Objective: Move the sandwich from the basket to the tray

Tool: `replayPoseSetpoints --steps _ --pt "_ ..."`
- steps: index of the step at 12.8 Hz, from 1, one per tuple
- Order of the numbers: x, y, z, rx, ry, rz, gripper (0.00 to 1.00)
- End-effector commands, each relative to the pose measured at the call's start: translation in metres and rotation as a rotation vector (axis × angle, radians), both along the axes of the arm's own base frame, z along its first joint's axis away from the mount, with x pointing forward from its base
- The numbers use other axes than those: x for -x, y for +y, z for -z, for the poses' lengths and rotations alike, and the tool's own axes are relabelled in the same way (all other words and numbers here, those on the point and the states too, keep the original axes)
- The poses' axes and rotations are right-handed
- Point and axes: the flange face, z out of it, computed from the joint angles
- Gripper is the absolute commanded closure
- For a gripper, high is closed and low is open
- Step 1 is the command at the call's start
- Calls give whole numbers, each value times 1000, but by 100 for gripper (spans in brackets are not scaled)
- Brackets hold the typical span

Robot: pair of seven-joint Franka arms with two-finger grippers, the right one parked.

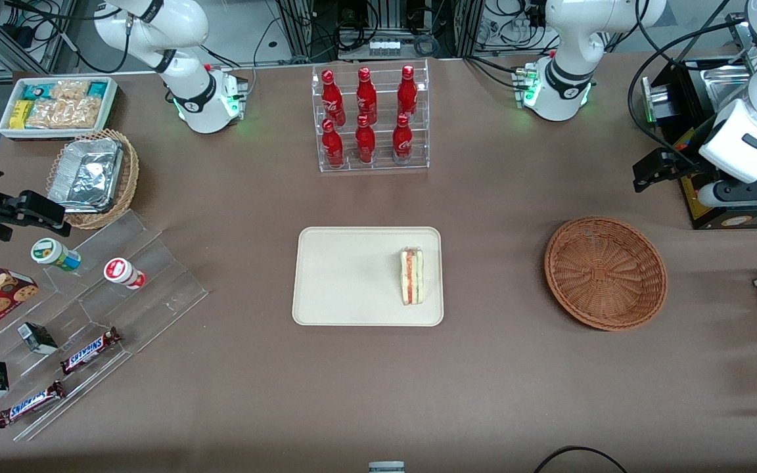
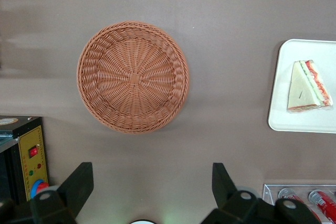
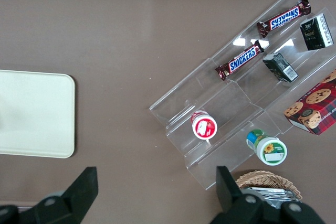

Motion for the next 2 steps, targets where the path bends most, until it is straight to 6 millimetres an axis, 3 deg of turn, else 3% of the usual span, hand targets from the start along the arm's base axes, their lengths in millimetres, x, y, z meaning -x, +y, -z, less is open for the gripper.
replayPoseSetpoints --steps 1,2 --pt "4 1 -4 -17 7 15 0" --pt "4 2 -4 -29 5 15 0"
